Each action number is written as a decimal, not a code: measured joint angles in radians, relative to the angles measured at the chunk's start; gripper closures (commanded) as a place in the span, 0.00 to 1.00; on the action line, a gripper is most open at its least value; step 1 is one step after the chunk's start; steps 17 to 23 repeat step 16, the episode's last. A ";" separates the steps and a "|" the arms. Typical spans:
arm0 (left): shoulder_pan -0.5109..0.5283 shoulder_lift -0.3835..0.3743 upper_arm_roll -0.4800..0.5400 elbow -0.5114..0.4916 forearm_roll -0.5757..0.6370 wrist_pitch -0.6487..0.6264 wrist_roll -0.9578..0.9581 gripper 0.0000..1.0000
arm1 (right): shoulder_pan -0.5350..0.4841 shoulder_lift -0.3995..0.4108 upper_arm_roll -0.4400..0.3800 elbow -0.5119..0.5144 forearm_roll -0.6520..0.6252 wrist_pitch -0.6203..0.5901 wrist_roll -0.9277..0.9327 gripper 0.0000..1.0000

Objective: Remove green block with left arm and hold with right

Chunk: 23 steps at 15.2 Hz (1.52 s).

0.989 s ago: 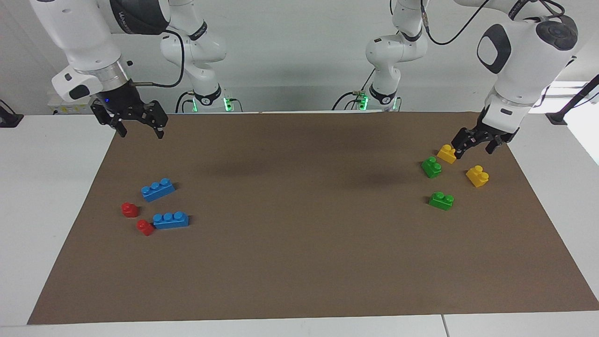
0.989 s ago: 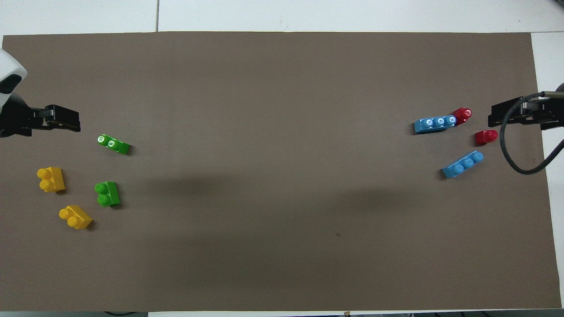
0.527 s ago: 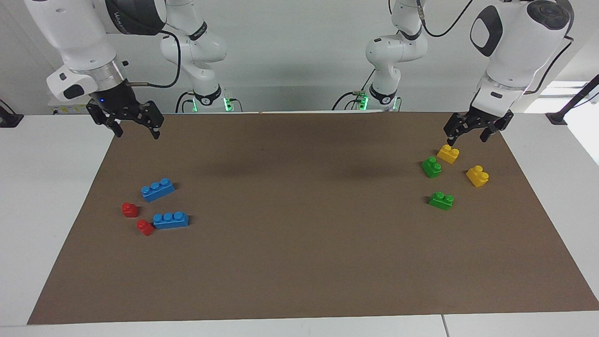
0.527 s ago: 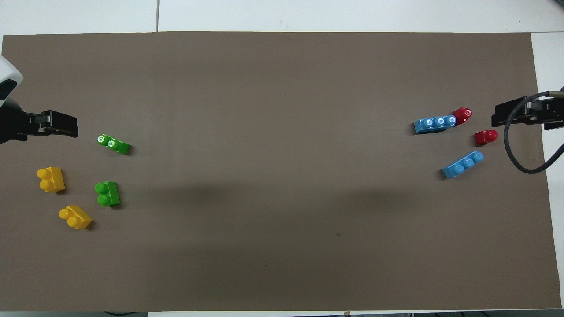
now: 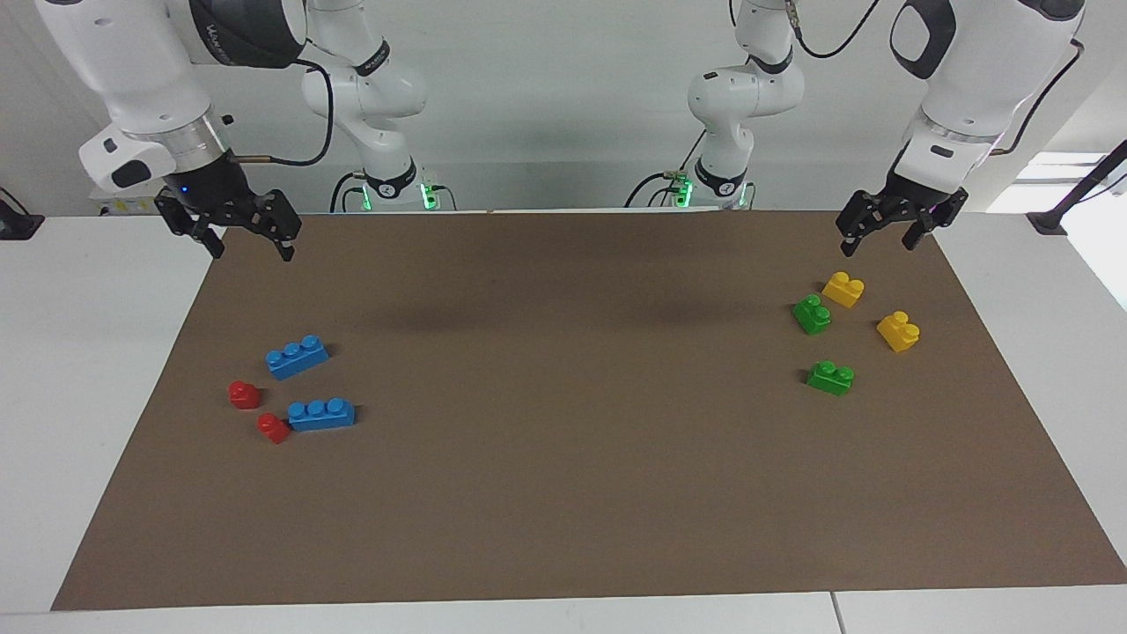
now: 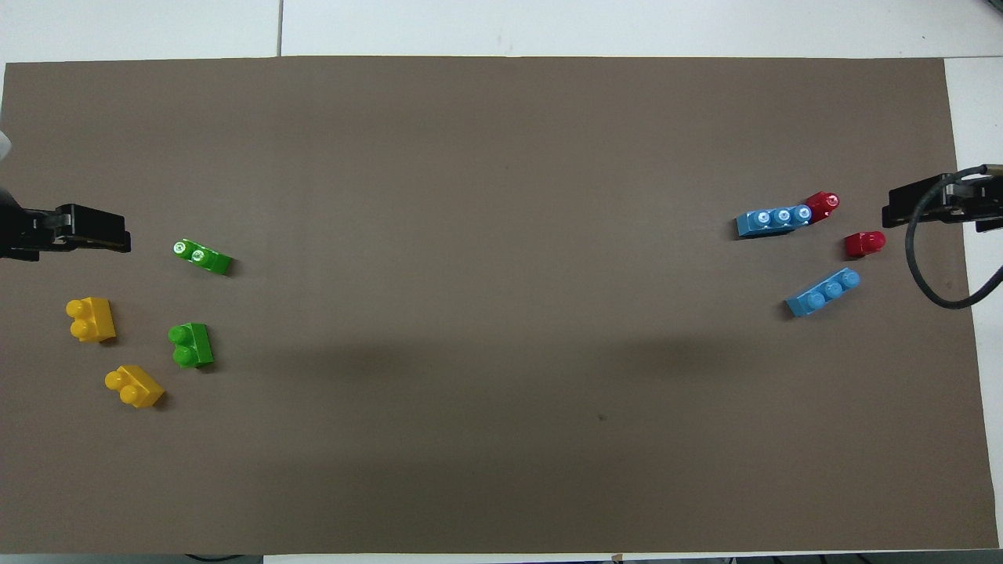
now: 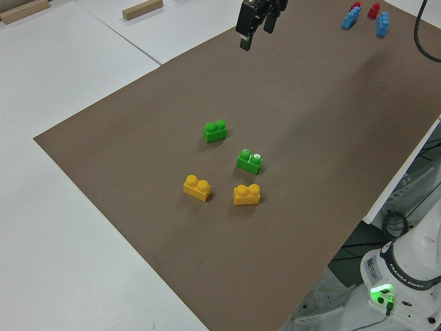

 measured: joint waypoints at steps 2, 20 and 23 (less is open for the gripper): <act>0.000 0.000 0.002 0.000 -0.015 -0.005 0.000 0.00 | 0.000 0.000 0.001 -0.001 0.000 -0.009 0.000 0.00; 0.001 0.000 0.011 -0.001 -0.040 -0.018 0.000 0.00 | 0.001 -0.001 0.003 -0.002 0.000 -0.017 0.000 0.00; 0.001 0.000 0.011 -0.001 -0.040 -0.018 0.000 0.00 | 0.001 -0.001 0.003 -0.002 0.000 -0.017 0.000 0.00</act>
